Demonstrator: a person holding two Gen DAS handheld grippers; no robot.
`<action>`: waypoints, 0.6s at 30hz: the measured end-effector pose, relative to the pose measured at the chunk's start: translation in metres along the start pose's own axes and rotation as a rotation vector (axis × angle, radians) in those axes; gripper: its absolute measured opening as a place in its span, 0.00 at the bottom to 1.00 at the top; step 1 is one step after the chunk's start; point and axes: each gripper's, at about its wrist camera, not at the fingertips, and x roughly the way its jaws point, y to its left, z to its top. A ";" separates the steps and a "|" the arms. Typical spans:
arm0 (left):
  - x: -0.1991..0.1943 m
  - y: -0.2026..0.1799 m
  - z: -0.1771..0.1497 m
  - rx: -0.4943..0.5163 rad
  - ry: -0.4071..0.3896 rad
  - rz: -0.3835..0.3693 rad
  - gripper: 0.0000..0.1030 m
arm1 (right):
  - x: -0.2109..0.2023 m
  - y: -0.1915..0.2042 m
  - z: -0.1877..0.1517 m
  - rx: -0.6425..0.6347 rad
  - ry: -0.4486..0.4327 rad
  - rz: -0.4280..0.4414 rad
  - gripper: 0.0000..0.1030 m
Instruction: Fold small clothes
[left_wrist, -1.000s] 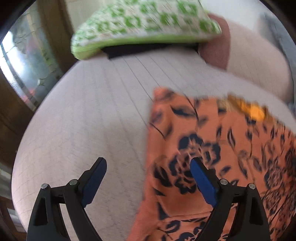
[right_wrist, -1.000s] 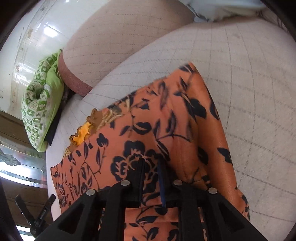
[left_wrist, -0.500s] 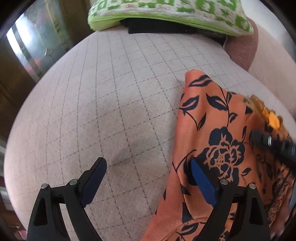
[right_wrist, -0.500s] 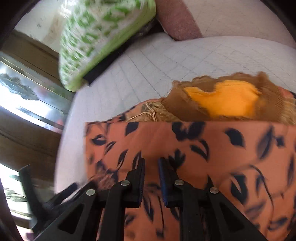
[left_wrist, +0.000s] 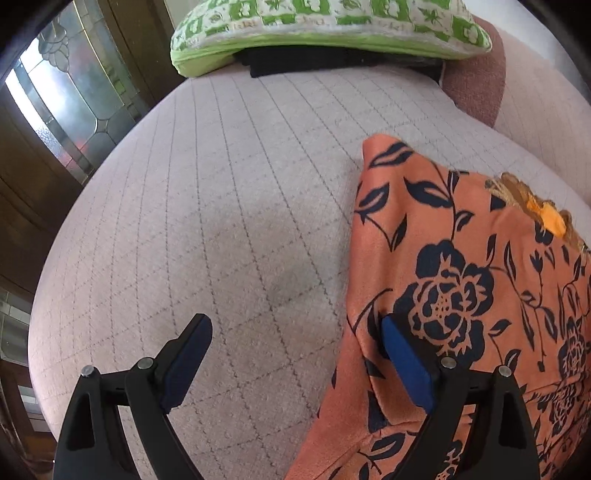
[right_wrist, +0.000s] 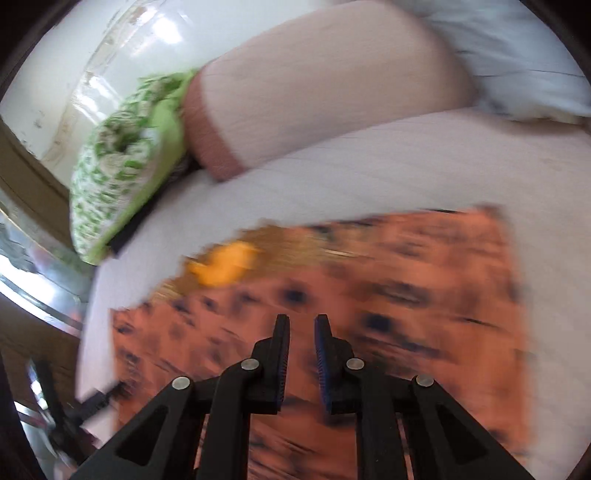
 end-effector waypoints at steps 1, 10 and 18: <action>0.000 -0.001 0.000 -0.003 0.001 -0.003 0.90 | 0.001 -0.011 -0.009 -0.018 0.041 -0.047 0.16; 0.008 0.008 -0.006 0.016 -0.007 0.012 0.96 | -0.014 -0.054 -0.039 -0.051 0.026 0.000 0.16; 0.011 0.016 -0.013 0.013 -0.002 0.008 0.96 | -0.022 -0.055 -0.066 -0.058 -0.001 0.012 0.16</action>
